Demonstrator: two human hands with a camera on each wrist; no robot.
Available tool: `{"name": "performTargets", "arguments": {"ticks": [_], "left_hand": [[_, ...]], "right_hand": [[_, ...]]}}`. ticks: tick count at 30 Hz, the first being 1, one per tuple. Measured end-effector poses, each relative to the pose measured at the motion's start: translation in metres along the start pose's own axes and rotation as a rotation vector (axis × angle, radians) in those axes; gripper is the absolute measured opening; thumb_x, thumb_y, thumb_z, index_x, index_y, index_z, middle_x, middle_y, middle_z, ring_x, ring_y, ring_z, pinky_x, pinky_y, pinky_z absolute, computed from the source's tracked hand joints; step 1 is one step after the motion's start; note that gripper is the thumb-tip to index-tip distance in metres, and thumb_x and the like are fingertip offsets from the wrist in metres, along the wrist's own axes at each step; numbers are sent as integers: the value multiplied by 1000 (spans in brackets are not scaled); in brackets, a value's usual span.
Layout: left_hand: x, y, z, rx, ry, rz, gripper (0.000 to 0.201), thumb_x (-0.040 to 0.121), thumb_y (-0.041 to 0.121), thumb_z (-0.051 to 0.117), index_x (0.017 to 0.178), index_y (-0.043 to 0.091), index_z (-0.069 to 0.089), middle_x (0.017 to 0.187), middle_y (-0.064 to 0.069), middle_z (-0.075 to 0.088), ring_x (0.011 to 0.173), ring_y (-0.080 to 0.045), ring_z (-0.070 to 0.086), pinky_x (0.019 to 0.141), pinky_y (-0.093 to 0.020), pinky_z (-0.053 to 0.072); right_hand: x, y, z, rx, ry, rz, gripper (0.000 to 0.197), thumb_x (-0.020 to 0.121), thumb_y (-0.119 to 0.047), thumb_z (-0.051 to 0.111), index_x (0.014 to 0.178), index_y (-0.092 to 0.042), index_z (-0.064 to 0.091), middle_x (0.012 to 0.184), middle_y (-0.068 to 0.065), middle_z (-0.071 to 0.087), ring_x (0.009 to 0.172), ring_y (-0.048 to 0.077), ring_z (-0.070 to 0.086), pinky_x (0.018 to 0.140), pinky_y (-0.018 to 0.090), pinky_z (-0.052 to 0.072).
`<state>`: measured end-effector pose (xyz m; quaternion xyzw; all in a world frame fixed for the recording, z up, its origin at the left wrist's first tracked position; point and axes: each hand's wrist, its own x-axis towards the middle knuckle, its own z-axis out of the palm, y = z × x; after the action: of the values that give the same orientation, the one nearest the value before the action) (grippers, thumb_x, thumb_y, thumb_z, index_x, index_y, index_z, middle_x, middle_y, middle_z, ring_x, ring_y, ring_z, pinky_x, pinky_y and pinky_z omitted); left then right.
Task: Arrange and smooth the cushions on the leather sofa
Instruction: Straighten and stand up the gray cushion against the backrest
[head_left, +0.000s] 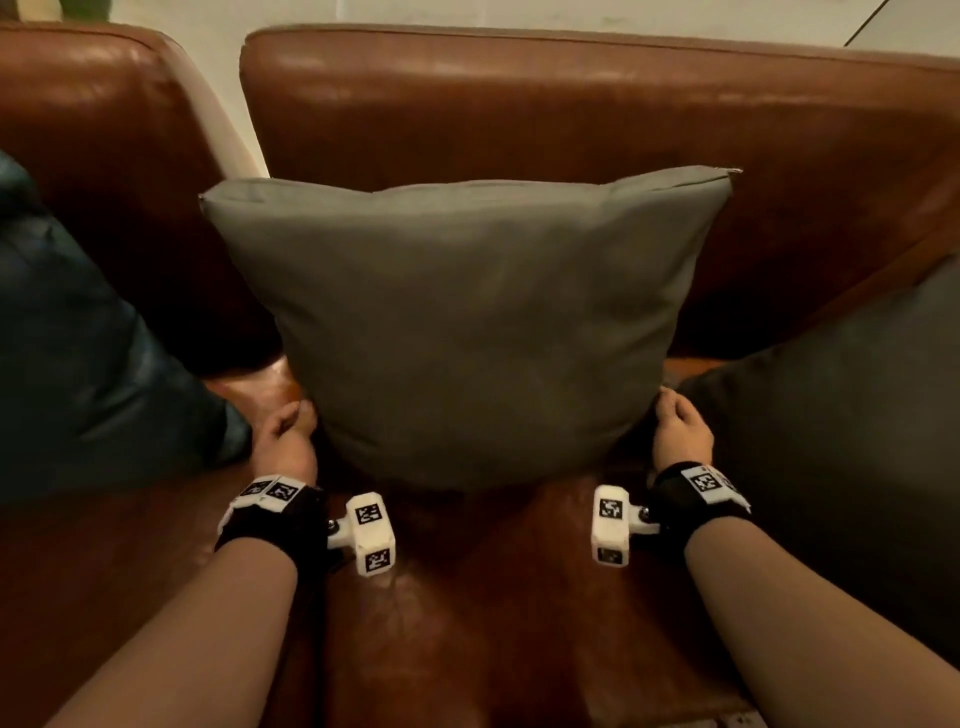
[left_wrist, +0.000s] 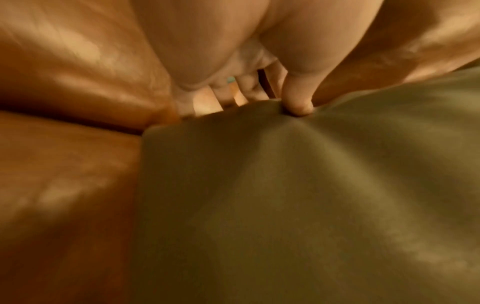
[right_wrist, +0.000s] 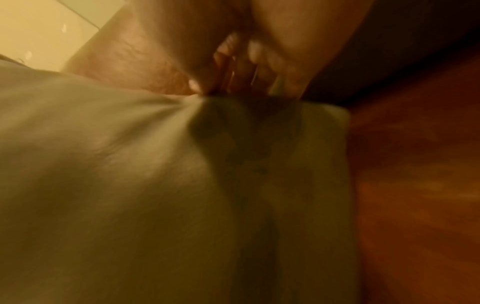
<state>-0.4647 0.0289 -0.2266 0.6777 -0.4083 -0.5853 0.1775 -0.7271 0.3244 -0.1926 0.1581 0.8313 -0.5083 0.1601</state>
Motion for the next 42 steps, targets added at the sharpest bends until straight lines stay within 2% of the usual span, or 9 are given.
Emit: {"name": "performTargets", "arguments": {"ticks": [2, 5, 12, 19, 23, 27, 31, 34, 42], "left_hand": [[7, -12, -7, 39, -46, 2, 29, 84, 34, 59, 112, 36, 66, 105, -9, 68, 95, -29, 64, 79, -40, 49], [15, -40, -13, 316, -86, 12, 37, 96, 14, 46, 132, 21, 55, 123, -24, 61, 111, -44, 58, 93, -49, 46], [12, -51, -10, 431, 36, 58, 12, 94, 21, 57, 97, 13, 47, 103, -19, 61, 95, -31, 57, 83, -35, 39], [-17, -24, -5, 432, 111, 190, 33, 92, 9, 52, 125, 6, 45, 128, -21, 53, 118, -39, 52, 97, -38, 40], [-58, 47, -12, 478, 198, 835, 43, 87, 13, 55, 128, 5, 44, 134, -22, 42, 125, -36, 41, 109, -42, 32], [-99, 145, 13, 681, 69, 1339, 47, 88, 27, 55, 130, 10, 43, 137, -14, 41, 129, -30, 37, 109, -42, 27], [-86, 210, 65, 1103, -69, 1328, 54, 92, 48, 34, 137, 19, 40, 140, -5, 47, 133, -28, 39, 116, -50, 20], [-71, 223, 78, 1375, -139, 1247, 53, 93, 57, 27, 125, 20, 49, 125, -5, 60, 120, -27, 50, 109, -48, 31], [-68, 224, 81, 1292, -153, 1262, 37, 92, 56, 43, 104, 23, 51, 104, -1, 62, 100, -26, 57, 89, -43, 38]], "right_hand": [[-2, 15, -4, -18, -75, 68, 31, 98, -18, 44, 99, -39, 67, 120, 8, 65, 105, 23, 60, 96, 41, 48], [-7, 27, -2, -161, -164, 131, 34, 99, -17, 44, 127, -28, 60, 129, 15, 61, 108, 27, 58, 98, 39, 43], [-3, 20, 2, -371, 26, 19, 31, 95, -30, 56, 117, -8, 61, 111, 14, 66, 107, 32, 60, 82, 31, 39], [-13, 2, 1, -364, 103, 25, 30, 94, -28, 57, 122, -17, 57, 118, 9, 65, 110, 31, 59, 86, 33, 42], [-31, -83, -15, -258, 129, -495, 34, 91, -24, 59, 123, -17, 53, 124, 7, 56, 117, 23, 52, 99, 36, 42], [-68, -189, 10, -400, -128, -1059, 31, 90, -28, 58, 119, -18, 55, 124, 6, 50, 119, 20, 42, 97, 23, 30], [-67, -235, 84, -907, -377, -1197, 60, 93, -56, 44, 139, -18, 44, 135, 8, 49, 127, 27, 43, 108, 38, 32], [-56, -237, 111, -1190, -373, -1118, 66, 91, -68, 33, 128, -15, 50, 125, 10, 57, 117, 30, 51, 97, 43, 37], [-43, -233, 102, -1139, -346, -1238, 50, 94, -62, 35, 110, -19, 55, 110, 5, 61, 105, 27, 55, 89, 41, 38]]}}
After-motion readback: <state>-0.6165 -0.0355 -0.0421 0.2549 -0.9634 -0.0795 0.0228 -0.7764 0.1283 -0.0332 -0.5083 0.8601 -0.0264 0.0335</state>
